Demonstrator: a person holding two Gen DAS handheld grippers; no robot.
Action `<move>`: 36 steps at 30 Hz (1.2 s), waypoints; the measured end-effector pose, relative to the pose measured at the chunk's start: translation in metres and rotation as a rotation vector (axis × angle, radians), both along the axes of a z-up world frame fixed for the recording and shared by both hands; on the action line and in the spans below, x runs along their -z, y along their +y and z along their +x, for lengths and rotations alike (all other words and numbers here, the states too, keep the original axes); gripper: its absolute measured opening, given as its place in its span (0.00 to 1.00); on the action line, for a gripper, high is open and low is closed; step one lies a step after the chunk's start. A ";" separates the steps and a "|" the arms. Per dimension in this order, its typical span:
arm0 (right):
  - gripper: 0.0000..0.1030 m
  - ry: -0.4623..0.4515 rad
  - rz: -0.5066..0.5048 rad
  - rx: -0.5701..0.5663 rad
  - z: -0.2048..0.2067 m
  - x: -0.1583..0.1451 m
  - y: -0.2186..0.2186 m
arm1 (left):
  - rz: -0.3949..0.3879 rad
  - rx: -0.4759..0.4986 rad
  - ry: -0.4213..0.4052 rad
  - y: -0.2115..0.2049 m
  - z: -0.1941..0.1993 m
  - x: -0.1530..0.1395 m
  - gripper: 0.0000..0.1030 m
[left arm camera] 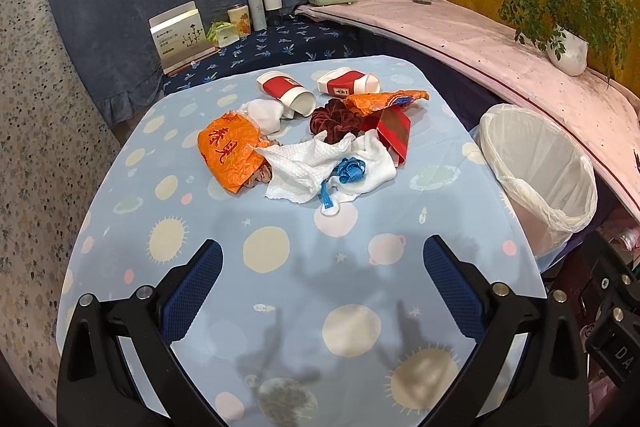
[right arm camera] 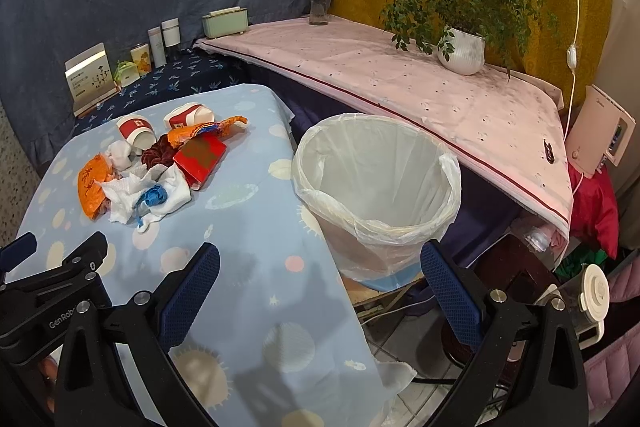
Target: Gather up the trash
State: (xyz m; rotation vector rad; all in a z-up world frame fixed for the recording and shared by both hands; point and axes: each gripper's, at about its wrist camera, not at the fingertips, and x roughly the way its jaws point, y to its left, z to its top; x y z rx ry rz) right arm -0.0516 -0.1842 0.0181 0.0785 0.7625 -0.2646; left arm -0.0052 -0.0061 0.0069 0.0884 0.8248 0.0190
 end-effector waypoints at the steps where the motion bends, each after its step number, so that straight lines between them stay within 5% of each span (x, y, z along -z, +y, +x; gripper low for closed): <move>1: 0.94 0.000 0.001 0.000 0.000 0.000 0.000 | 0.002 -0.001 0.000 0.000 0.000 0.000 0.93; 36: 0.94 -0.006 -0.005 0.006 0.002 -0.001 -0.004 | -0.007 -0.009 0.008 0.000 0.002 0.002 0.93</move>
